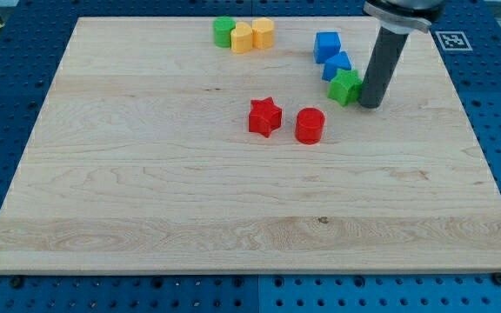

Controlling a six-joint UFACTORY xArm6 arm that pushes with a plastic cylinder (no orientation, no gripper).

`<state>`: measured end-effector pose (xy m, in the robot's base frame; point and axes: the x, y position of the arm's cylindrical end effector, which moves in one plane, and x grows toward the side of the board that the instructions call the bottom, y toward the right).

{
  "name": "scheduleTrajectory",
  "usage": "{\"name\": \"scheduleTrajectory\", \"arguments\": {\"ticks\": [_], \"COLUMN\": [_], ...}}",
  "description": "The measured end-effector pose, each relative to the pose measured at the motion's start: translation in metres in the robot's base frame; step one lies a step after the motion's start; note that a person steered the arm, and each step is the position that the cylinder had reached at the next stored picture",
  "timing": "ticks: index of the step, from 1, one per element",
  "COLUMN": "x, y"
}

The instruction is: Push the green star towards top center

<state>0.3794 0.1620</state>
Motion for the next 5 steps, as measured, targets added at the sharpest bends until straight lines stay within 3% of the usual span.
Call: {"name": "scheduleTrajectory", "arguments": {"ticks": [2, 5], "x": [-0.03, -0.016], "y": [-0.027, -0.042]}}
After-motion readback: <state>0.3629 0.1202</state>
